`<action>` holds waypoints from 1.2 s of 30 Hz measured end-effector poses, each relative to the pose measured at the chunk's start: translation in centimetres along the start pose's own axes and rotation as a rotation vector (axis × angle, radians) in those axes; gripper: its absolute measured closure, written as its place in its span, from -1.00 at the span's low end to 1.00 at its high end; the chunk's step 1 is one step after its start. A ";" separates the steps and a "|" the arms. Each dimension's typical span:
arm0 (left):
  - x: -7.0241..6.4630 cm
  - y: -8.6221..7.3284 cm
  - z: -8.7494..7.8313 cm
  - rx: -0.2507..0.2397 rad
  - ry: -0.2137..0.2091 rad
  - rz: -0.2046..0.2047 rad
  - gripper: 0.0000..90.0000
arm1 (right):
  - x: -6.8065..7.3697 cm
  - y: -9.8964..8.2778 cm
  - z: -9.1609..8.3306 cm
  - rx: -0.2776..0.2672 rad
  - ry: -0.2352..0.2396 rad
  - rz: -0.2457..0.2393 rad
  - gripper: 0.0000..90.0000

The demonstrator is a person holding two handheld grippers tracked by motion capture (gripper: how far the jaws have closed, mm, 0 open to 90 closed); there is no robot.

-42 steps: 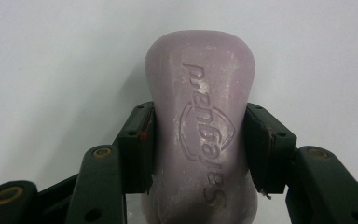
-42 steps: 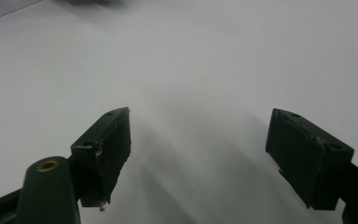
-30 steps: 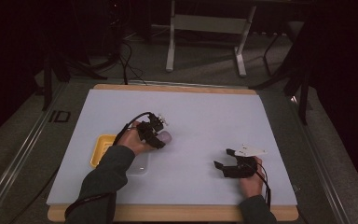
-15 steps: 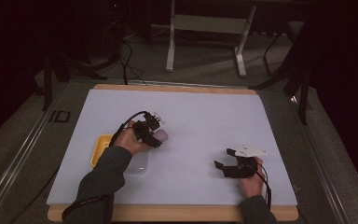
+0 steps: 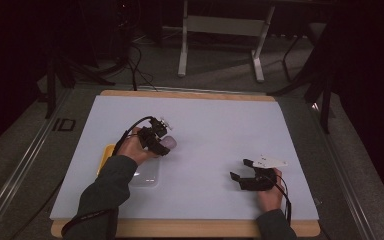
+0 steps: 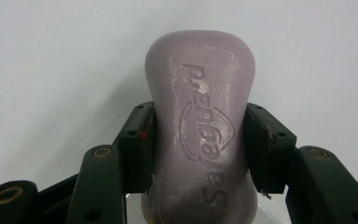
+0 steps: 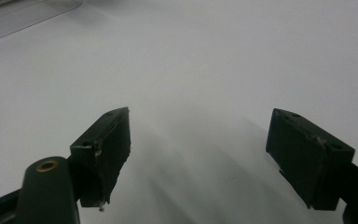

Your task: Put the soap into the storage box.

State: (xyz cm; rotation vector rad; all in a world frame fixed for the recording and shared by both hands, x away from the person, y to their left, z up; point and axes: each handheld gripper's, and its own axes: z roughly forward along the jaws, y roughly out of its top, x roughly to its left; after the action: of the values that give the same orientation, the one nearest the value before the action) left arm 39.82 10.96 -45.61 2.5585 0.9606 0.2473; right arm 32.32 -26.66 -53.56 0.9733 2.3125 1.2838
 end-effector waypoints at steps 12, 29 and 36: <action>0.9 -1.0 -0.9 -0.003 0.017 -0.039 0.09 | 0.0 0.0 -0.1 -0.005 0.001 0.005 -0.53; 2.3 -3.3 -2.3 -0.020 0.044 -0.120 0.09 | 0.0 0.0 -0.1 -0.012 -0.002 0.004 -0.53; 2.7 -4.1 -2.7 -0.028 0.047 -0.139 0.09 | 0.0 0.0 -0.1 -0.015 -0.003 0.003 -0.53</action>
State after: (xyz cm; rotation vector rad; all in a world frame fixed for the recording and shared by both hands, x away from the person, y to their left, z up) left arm 38.65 16.39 -44.79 2.4572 1.1389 0.2803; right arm 32.22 -26.75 -53.54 0.9735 2.2974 1.2979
